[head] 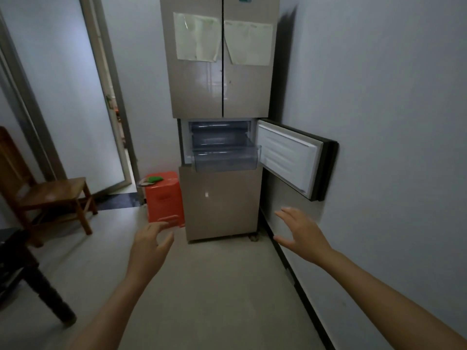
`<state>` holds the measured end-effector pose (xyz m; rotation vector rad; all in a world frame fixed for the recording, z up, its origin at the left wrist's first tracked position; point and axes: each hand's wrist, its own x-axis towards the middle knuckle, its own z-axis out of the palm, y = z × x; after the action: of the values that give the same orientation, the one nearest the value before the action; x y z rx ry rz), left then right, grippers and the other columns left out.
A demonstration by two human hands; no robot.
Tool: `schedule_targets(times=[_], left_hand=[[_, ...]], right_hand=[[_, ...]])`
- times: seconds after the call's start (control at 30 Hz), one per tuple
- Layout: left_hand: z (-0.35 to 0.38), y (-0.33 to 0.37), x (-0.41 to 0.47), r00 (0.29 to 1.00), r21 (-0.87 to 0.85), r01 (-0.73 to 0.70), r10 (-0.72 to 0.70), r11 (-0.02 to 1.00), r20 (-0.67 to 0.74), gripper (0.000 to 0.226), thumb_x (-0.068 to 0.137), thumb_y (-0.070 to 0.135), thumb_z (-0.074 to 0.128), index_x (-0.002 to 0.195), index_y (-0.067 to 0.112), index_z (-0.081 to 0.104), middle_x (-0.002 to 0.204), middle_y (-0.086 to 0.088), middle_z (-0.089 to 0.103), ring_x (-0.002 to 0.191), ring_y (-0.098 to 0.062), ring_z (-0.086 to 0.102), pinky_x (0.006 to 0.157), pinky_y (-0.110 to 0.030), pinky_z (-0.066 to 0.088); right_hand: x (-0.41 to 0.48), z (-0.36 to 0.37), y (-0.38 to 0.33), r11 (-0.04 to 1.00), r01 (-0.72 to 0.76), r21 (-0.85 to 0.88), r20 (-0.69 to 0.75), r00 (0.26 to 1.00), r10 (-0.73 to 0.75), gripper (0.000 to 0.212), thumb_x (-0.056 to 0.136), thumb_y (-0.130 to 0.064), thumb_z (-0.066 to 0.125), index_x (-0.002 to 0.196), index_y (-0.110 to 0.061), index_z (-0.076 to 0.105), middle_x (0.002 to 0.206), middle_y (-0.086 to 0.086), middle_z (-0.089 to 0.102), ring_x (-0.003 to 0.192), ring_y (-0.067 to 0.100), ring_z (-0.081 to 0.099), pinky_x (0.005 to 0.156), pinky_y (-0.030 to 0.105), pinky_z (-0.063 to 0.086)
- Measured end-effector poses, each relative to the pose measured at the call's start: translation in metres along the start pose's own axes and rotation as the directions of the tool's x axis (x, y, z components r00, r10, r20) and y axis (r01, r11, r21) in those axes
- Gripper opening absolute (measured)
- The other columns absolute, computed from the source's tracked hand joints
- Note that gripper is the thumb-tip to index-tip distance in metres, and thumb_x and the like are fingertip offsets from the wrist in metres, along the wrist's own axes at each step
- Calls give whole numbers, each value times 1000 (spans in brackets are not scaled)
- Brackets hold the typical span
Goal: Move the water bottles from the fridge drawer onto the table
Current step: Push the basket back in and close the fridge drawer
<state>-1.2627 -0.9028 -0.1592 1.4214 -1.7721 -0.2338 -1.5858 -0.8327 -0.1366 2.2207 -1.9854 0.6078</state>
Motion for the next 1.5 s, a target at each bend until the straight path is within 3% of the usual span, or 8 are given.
schedule_targets(times=[0.27,0.57,0.73,0.87,1.03,1.2,1.27,1.5], left_hand=[[49,-31,127,998,-61,-33,30,998,-59,22,84,9,62,105,0,63,105,-19,63,98,-34,55,83,-40,42],[129,-63,180,995,-85,-2,10,996,98,22,81,10,65,103,6,67,105,-11,65,100,-30,56,88,-41,45],[173,-55,207,993,-123,60,-46,991,107,24,82,10,64,106,7,65,111,-8,64,106,-26,55,91,-36,43],[215,-52,242,983,-165,170,-156,971,96,25,83,10,62,108,8,65,111,-7,63,104,-25,57,89,-38,45],[263,-36,296,981,-102,192,-186,976,62,23,84,10,62,106,5,63,103,-9,62,90,-25,58,79,-35,45],[297,-39,324,974,-38,216,-213,976,79,23,81,11,64,104,7,65,105,-9,65,99,-27,58,86,-39,47],[307,-41,324,967,-4,247,-246,969,71,25,83,13,63,107,8,64,108,-8,63,100,-25,56,84,-34,44],[350,-58,324,936,58,329,-334,943,111,27,85,18,61,112,12,60,114,-6,61,81,-20,46,73,-28,34]], right_hand=[[125,23,16,997,32,-77,-69,997,-38,61,77,-28,72,130,-7,50,132,16,51,126,32,46,100,47,38],[180,72,57,997,-79,-16,61,995,80,60,87,-33,59,139,-16,36,146,6,34,137,19,29,109,32,24],[220,90,106,989,-145,23,111,984,142,61,88,-35,57,141,-18,32,148,4,30,138,17,26,110,31,22],[273,109,153,983,-142,117,95,987,131,62,86,-34,61,139,-16,35,145,7,36,136,21,31,111,37,26],[333,133,204,974,-121,191,107,989,102,60,87,-34,59,140,-19,33,147,5,33,136,19,28,112,35,25],[374,163,233,984,-73,161,192,981,41,62,89,-39,53,143,-23,26,149,1,28,138,16,24,112,33,23],[385,175,239,987,-58,153,218,976,24,61,90,-39,52,143,-23,25,150,0,26,138,15,23,111,31,23],[424,219,249,992,54,113,278,957,-84,60,91,-39,49,144,-22,24,152,2,21,140,16,18,111,31,20]])
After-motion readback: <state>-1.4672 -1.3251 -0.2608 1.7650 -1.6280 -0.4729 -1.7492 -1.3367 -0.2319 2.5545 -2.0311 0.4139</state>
